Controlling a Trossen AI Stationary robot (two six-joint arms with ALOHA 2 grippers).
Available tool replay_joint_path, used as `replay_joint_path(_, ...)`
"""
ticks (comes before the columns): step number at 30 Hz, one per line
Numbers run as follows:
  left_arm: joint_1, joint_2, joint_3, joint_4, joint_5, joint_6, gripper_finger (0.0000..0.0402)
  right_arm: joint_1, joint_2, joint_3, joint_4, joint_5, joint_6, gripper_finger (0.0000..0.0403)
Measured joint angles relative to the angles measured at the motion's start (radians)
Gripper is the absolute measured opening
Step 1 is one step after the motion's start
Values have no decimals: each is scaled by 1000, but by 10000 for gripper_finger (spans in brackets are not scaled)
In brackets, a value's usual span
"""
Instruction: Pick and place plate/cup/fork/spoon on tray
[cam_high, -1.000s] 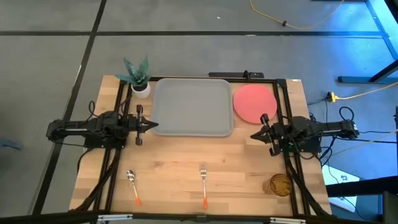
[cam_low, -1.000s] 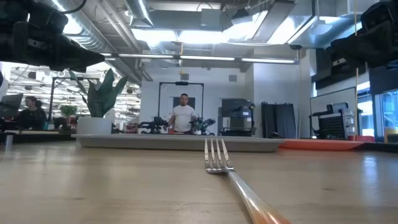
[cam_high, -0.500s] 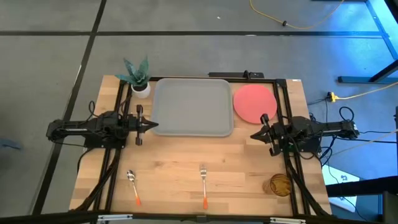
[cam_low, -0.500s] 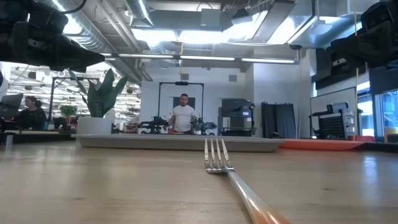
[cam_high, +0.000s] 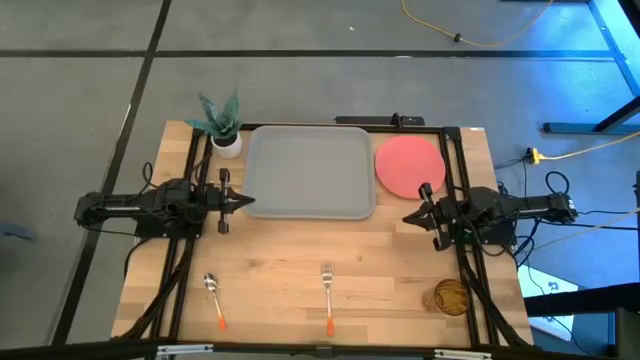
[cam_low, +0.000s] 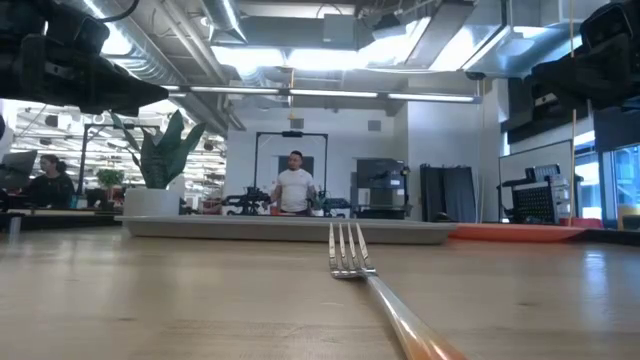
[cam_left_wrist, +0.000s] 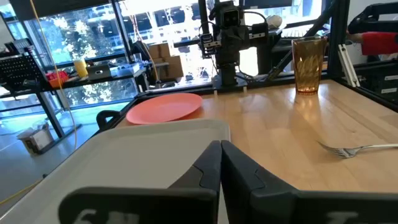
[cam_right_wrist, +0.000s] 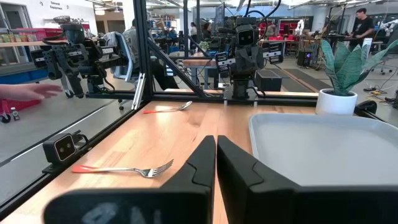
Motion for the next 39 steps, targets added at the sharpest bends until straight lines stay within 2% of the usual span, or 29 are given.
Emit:
replay_joint_path(16,0,0,0,4,-3,-8,0,0,0,0,0,0,0,19)
replay_joint_path(20,0,0,25,16,-76,-91,0,0,0,0,0,0,0,19)
replay_joint_path(23,0,1,50,11,-89,-99,0,0,0,0,0,0,0,19)
replay_joint_path(27,0,1,147,-53,-109,-127,0,0,0,0,0,0,0,19)
replay_joint_path(31,0,42,294,-268,-160,-185,0,0,0,0,0,0,0,19)
replay_joint_path(33,0,85,364,-342,-194,-231,0,0,0,0,0,0,0,19)
replay_joint_path(39,0,265,546,-458,-210,-356,0,0,0,0,0,0,0,19)
